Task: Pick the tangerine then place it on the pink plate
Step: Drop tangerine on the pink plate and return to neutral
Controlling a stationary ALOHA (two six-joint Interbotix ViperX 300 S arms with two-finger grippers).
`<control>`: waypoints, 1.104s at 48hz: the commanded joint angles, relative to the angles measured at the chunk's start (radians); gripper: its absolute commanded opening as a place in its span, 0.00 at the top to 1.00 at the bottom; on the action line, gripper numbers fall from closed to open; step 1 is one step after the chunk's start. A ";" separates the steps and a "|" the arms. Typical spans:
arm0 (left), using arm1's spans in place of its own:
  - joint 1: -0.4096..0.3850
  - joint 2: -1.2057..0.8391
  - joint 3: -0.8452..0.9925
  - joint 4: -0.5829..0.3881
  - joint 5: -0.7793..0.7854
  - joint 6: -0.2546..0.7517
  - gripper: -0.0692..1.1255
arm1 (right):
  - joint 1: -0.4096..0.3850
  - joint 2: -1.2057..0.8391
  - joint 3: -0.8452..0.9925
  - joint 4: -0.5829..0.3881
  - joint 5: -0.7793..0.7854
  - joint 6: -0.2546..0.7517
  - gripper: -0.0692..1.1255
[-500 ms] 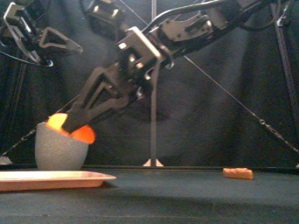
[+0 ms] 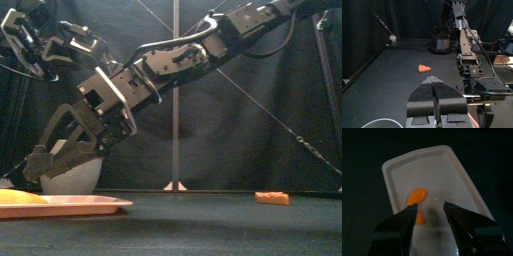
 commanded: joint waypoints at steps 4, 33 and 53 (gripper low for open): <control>0.003 0.005 -0.008 -0.006 -0.011 -0.002 0.81 | -0.023 -0.124 0.043 -0.003 -0.031 -0.005 0.24; 0.003 0.005 0.008 -0.006 -0.011 0.000 0.81 | -0.005 -0.565 0.630 0.075 -0.514 -0.003 0.24; 0.006 0.003 0.018 -0.006 -0.011 0.002 0.81 | -0.006 -0.782 0.821 0.098 -0.522 -0.003 0.24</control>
